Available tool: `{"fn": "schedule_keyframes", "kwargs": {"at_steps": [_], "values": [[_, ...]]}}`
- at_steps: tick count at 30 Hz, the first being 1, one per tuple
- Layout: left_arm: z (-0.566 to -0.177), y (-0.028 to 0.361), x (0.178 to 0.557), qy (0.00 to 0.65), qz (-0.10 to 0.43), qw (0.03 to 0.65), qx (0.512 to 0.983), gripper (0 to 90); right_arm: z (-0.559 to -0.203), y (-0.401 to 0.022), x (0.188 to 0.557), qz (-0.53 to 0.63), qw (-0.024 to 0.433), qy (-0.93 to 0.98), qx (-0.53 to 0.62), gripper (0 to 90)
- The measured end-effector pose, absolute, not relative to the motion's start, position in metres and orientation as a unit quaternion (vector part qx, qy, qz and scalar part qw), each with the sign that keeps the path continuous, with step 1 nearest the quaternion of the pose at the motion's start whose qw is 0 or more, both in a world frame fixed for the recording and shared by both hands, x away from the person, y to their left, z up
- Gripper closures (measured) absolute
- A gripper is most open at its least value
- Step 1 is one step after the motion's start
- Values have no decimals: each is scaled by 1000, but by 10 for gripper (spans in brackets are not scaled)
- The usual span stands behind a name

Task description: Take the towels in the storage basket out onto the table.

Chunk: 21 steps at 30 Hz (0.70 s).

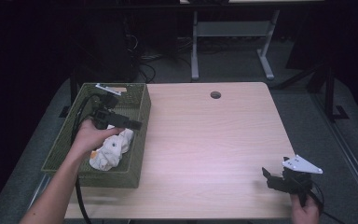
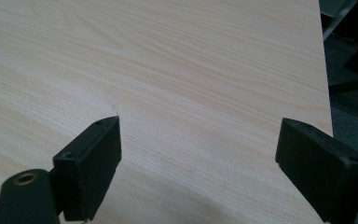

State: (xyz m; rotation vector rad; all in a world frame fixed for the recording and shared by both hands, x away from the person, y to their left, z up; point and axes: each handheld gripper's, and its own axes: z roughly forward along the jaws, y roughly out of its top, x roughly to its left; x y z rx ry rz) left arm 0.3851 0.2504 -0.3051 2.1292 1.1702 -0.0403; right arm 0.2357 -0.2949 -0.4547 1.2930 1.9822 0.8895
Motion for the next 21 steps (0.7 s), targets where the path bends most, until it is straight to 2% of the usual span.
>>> {"fn": "schedule_keyframes", "kwargs": {"at_steps": [7,13,21], "values": [[-318,282,388,496,5,328,804,198,-455,-294,236,335,302,749,486,139],[-326,292,388,509,19,308,804,208,-455,-297,236,336,302,748,486,138],[-349,304,394,536,31,246,807,218,-455,-297,235,337,300,748,488,139]]}}
